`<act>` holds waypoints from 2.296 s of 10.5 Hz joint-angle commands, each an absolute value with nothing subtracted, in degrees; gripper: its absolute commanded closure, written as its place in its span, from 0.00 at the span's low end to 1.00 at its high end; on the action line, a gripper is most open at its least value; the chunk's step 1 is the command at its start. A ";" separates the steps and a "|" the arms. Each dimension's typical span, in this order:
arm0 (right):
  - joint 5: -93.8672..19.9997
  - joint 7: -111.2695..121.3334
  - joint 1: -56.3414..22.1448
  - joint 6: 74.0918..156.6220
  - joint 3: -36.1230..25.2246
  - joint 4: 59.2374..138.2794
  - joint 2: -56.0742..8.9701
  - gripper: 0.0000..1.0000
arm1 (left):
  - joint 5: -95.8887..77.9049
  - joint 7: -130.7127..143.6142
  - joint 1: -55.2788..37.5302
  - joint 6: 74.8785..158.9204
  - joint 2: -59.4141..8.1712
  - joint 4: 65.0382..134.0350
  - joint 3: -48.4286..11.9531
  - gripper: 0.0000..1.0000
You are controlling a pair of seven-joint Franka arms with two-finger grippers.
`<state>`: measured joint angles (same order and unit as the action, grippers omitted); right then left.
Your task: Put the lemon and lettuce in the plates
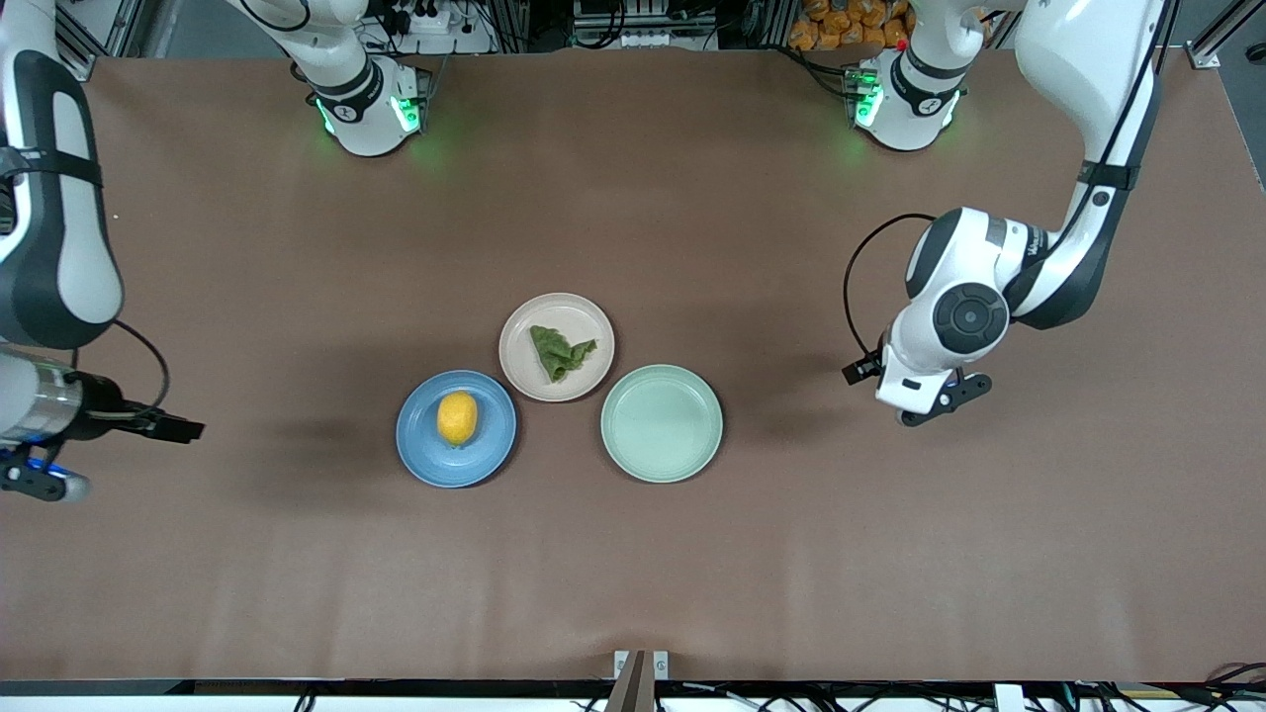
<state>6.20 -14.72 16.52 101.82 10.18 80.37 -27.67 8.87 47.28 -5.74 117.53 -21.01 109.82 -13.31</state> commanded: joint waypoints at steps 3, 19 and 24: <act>6.15 -14.50 6.86 96.95 -1.23 82.08 -21.02 0.00 | 7.83 48.60 -2.99 117.69 -9.95 120.04 -13.97 0.00; 5.98 -14.24 -0.26 99.40 0.00 93.62 -1.75 0.00 | 3.52 30.51 -3.78 110.84 -5.98 99.86 -13.62 0.00; -0.24 -6.52 1.40 98.27 -0.96 90.10 -2.72 0.00 | 0.26 21.48 -8.34 101.71 -1.34 94.04 -7.92 0.00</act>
